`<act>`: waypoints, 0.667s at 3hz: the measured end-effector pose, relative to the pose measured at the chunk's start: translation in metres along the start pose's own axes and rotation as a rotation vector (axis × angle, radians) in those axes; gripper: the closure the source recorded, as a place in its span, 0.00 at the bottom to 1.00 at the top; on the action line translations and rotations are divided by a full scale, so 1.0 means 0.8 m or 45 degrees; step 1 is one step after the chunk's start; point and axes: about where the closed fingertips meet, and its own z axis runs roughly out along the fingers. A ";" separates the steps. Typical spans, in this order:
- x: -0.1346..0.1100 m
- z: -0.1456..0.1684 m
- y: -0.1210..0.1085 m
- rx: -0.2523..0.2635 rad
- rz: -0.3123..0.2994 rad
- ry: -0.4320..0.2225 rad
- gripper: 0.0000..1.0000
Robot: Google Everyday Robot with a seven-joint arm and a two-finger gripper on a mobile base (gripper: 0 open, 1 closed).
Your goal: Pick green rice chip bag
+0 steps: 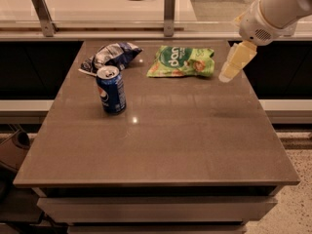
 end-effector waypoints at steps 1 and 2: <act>0.002 0.040 -0.025 0.016 0.025 -0.004 0.00; 0.003 0.067 -0.045 0.019 0.048 -0.033 0.00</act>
Offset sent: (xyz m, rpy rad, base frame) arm 0.0851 -0.0011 -0.0413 0.0765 -0.0259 -0.0418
